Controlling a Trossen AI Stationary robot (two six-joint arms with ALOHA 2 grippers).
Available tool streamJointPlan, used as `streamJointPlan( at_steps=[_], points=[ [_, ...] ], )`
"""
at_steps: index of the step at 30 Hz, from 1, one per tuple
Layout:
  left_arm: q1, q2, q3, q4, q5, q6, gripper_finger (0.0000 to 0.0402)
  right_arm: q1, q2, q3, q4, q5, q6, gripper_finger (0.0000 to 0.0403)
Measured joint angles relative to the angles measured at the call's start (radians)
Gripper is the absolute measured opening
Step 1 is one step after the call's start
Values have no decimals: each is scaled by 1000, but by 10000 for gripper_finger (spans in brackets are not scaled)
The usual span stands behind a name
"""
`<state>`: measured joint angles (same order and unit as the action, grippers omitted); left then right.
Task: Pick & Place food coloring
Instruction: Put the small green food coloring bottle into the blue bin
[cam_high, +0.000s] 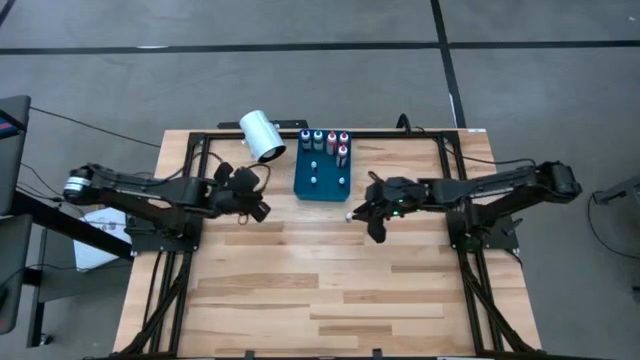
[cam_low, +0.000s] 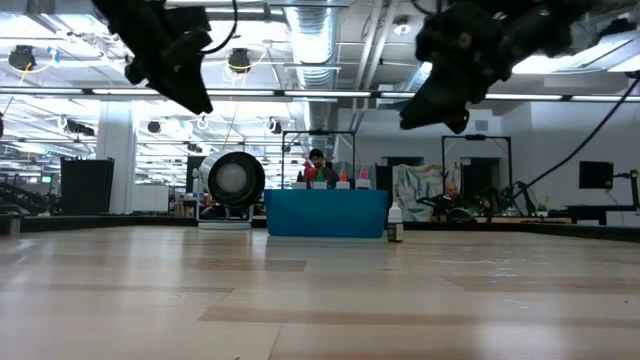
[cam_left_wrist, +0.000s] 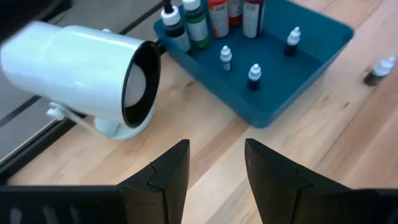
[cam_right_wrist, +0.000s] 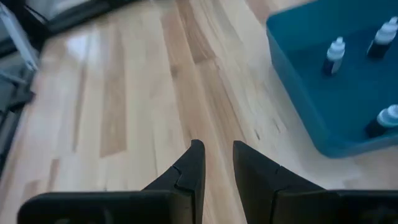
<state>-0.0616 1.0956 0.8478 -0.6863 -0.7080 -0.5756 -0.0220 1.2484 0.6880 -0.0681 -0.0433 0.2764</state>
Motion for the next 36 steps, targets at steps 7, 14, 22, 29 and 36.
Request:
streamJointPlan(
  at_steps=[7, 14, 22, 29, 36],
  points=[
    [34, -214, -174, 172, 117, 160, 147, 0, 128, 138, -129, 20, -23, 71],
    [52, -408, -325, 341, 268, 279, 147, -2, 211, 214, -269, 23, -49, 71],
    [79, -551, -435, 400, 337, 307, 147, -9, 263, 231, -343, 26, -50, 71],
    [96, -623, -492, 411, 347, 307, 147, -34, 263, 230, -343, 26, -49, 71],
    [96, -669, -493, 383, 336, 347, 147, -73, 263, 230, -342, 19, -49, 71]
  ],
)
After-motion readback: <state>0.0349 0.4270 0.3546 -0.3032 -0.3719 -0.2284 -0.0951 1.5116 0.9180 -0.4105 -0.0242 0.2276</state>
